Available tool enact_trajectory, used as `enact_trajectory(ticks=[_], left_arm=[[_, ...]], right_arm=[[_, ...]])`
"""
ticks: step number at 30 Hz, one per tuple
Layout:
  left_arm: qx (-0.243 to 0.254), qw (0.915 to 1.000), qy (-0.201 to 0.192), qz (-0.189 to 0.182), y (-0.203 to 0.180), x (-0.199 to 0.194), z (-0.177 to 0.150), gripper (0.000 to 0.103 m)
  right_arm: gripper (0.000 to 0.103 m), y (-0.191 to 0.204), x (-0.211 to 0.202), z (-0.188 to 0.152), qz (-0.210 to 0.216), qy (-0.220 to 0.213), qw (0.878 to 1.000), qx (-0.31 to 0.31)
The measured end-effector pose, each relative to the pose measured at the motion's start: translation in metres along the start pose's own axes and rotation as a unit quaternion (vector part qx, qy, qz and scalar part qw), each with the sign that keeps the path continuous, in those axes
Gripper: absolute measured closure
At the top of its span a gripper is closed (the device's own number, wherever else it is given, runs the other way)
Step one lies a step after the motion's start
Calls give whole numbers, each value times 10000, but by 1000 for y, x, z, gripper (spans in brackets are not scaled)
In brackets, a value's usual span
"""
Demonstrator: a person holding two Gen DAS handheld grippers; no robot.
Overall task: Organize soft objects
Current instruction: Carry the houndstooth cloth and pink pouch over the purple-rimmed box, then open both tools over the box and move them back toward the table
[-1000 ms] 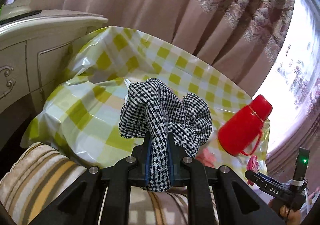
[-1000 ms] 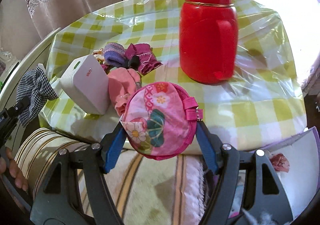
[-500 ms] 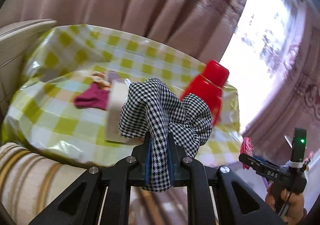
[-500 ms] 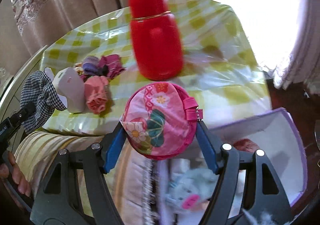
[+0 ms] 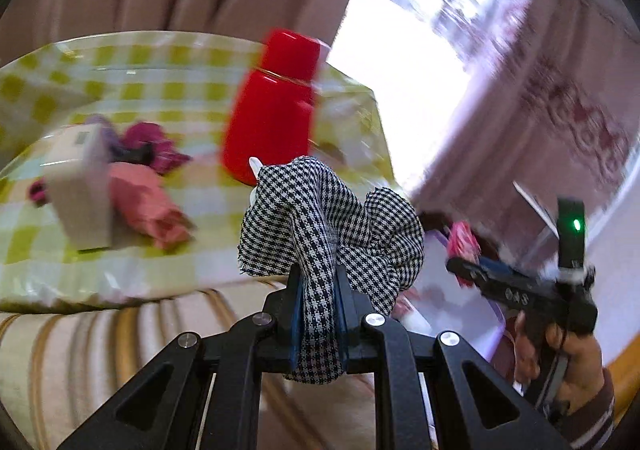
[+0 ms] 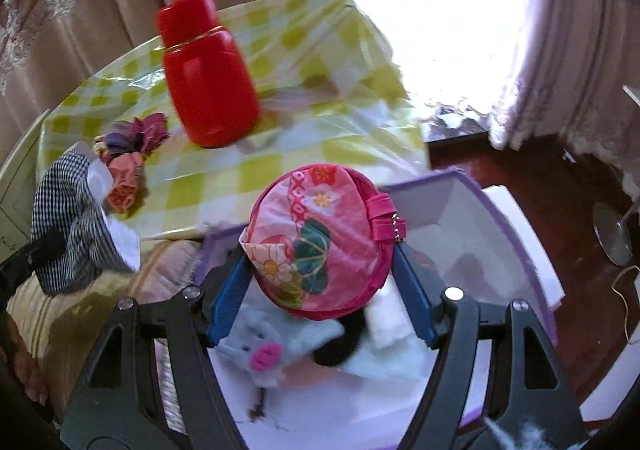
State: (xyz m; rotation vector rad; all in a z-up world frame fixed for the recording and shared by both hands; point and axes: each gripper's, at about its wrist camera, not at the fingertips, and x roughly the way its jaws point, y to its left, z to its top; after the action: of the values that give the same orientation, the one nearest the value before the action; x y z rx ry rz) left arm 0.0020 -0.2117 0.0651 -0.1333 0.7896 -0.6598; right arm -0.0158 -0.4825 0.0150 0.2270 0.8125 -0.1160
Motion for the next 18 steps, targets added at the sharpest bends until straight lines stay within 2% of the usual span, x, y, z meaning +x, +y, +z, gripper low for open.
enact_trajectory(ticks=[8,15,17,18], left_arm=[[576,9931,850,-559,-60,32,-22,88],[721,9825,1453,-912,-97,54,-39,88],[728,9785,1638,-1022,-102,60,-45,84],[716,9773,1720,-1005,-104,64,-49,73]], right_arm=[[30,-40,-17,-14,-367,19,9992,133],[30,-61,-23,-28,-446,125,9988,167],[30,-66,-25,-32,-458,138,9987,199],[30,-68,-25,-33,-475,138,9986,212]])
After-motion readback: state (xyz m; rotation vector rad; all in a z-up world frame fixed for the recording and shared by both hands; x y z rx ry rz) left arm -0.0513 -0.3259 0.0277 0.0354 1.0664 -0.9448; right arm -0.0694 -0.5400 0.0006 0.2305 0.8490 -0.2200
